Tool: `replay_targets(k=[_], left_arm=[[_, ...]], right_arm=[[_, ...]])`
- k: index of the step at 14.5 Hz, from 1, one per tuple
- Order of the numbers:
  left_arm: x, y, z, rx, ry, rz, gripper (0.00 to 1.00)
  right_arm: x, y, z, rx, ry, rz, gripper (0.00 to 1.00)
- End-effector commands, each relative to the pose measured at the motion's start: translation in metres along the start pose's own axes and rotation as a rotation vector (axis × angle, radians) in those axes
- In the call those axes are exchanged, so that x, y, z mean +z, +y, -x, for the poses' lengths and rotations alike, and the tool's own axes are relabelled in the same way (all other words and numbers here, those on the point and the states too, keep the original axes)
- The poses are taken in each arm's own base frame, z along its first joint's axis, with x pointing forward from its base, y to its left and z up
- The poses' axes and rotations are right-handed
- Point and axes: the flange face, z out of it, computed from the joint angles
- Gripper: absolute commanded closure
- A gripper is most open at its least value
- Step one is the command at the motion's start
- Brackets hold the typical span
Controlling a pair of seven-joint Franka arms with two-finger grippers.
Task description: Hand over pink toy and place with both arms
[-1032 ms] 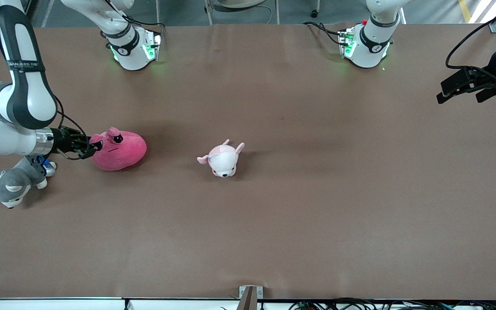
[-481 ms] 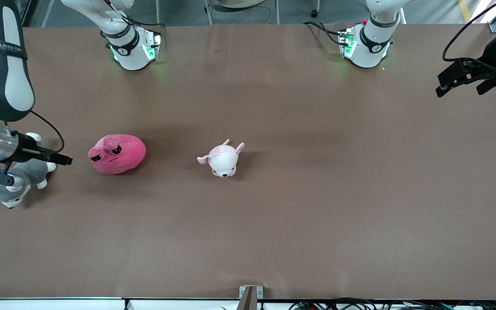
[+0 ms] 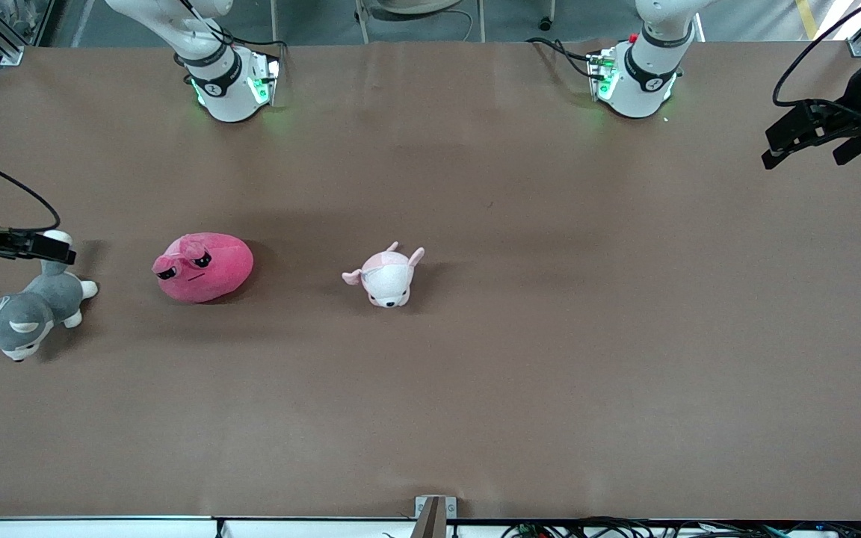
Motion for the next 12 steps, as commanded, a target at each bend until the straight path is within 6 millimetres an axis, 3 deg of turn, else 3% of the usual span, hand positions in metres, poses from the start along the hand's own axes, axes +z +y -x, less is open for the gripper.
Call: replay_targets(k=[1,5,7,12], left_arm=[[-0.008,-0.01,-0.013,0.009,0.022,0.019,0.0],[-0.009,-0.012,-0.015,0.009,0.025,0.023,0.0],[-0.005,-0.013,-0.018,0.009,0.016,0.028,0.0],[-0.003,-0.019,-0.02,-0.001,0.013,0.028,0.0]], right_arm=[[-0.019,0.0,0.0,-0.017,0.024,0.017,0.0],[-0.027,-0.006,0.003,-0.021,0.023,0.013,0.0],[-0.026,-0.005,0.014,-0.021,-0.046,0.0,0.0],[-0.048,-0.019,0.052,-0.036,-0.026,-0.002,0.0]])
